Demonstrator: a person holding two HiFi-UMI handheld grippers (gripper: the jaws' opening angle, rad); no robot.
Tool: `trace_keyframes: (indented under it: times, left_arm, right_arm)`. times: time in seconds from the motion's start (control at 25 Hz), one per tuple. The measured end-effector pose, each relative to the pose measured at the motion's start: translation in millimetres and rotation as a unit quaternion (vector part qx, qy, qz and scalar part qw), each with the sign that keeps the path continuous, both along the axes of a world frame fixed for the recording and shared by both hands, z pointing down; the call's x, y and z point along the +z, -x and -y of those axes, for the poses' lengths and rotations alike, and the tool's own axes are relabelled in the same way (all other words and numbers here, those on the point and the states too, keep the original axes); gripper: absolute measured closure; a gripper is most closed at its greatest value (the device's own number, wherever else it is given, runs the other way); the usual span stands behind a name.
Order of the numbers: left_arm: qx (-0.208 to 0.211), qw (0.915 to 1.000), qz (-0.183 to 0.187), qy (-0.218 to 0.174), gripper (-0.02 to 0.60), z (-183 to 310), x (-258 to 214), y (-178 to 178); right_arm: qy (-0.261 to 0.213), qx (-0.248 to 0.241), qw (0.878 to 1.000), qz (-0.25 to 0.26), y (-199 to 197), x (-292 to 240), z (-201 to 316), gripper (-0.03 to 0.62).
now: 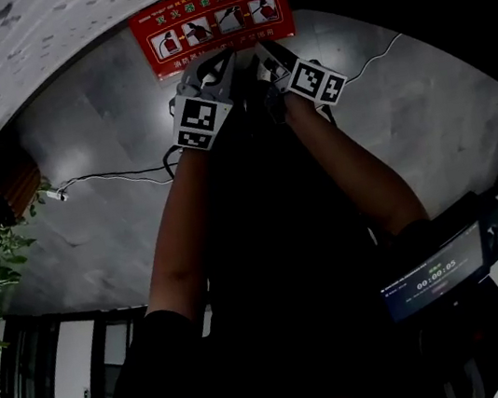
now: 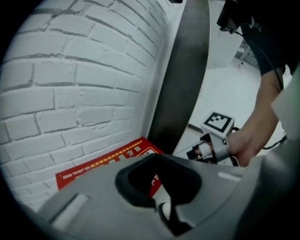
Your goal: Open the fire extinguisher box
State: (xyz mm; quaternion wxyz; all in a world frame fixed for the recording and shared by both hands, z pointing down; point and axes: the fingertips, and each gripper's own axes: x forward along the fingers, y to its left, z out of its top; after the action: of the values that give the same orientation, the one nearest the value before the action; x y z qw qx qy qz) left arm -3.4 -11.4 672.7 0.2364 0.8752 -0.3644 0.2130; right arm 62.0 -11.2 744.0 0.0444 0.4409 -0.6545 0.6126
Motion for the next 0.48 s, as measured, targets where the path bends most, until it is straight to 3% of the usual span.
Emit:
trace_keyframes:
  times: [0.48]
  left_arm:
    - [0.015, 0.9997, -0.007, 0.018, 0.581, -8.8, 23.2, -27.3]
  right_arm:
    - [0.069, 0.089, 0.993, 0.044, -11.8, 54.4, -15.0, 0.418]
